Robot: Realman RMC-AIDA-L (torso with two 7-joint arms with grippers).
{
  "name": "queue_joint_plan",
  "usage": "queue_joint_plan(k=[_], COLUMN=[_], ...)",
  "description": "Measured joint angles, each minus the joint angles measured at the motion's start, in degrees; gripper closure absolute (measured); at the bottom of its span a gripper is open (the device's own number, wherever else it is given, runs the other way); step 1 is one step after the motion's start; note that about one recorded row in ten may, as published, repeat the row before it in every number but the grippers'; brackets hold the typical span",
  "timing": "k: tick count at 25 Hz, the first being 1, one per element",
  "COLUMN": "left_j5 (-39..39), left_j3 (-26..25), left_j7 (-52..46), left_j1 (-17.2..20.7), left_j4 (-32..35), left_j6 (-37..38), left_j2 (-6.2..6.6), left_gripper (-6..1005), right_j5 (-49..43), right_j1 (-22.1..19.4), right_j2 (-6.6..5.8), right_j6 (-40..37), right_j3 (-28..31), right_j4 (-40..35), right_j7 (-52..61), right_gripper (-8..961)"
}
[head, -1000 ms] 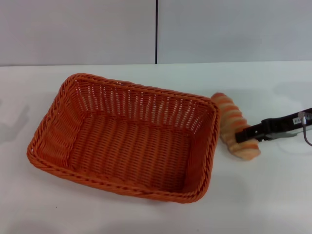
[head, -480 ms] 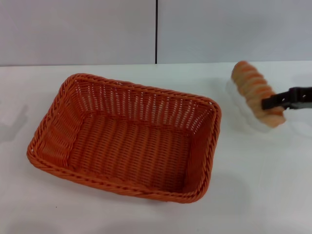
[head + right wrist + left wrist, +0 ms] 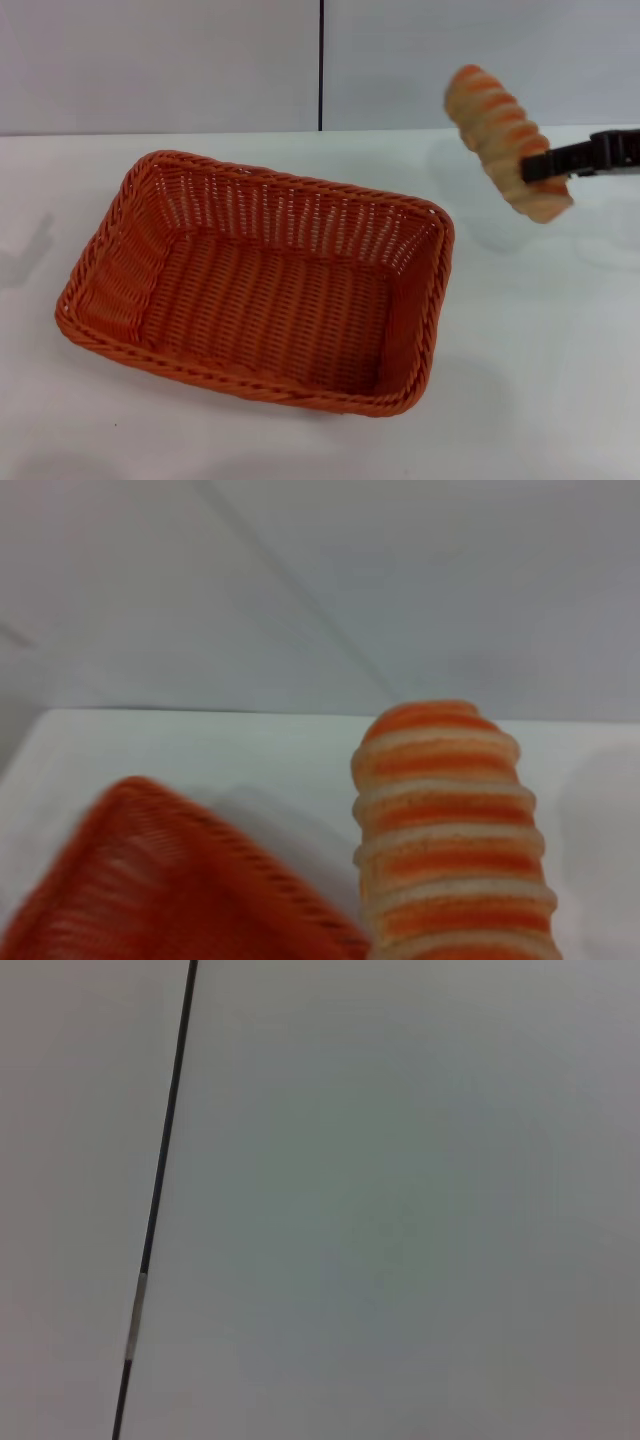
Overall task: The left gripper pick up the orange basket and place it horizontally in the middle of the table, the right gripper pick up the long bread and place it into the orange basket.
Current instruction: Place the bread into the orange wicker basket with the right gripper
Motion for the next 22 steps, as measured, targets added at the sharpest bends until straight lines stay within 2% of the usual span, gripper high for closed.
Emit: queue_joint_plan(k=[3, 4, 8, 13, 14, 15, 19, 22], left_j5=[0.0, -0.01, -0.36, -1.16, -1.16, -1.16, -2.06, -2.06], left_j3=[-0.09, -0.49, -0.71, -0.73, -0.73, -0.73, -0.74, -0.74], left_j7=[0.0, 0.01, 0.01, 0.01, 0.01, 0.01, -0.13, -0.13], left_j1=[-0.14, -0.29, -0.3, -0.28, -0.28, -0.28, -0.07, -0.07], left_j4=[0.07, 0.1, 0.15, 0.06, 0.06, 0.06, 0.19, 0.19], left_j6=[-0.02, 0.28, 1.21, 1.51, 1.51, 1.51, 2.65, 2.65], left_j2=[0.0, 0.04, 0.02, 0.05, 0.05, 0.05, 0.08, 0.08], left_gripper=[202, 202, 202, 202, 202, 202, 202, 202], right_j5=[3.15, 4.34, 6.75, 9.23, 9.63, 9.63, 11.8, 12.7], right_j1=[-0.07, 0.2, 1.69, 5.12, 6.69, 6.69, 9.78, 10.32], right_j2=[0.25, 0.36, 0.22, -0.1, -0.15, -0.15, -0.16, -0.15], right_j6=[-1.75, -2.24, -2.26, 1.24, 2.98, 2.98, 6.89, 7.52], right_j3=[-3.33, -6.4, -10.53, -18.29, -21.44, -21.44, -26.01, -26.56], right_j4=[-4.81, -7.0, -6.96, -0.91, 2.73, 2.73, 12.7, 14.9], right_j7=[1.47, 2.28, 2.72, 0.93, -0.21, -0.21, -4.07, -5.47], right_gripper=[586, 592, 616, 647, 654, 661, 690, 713])
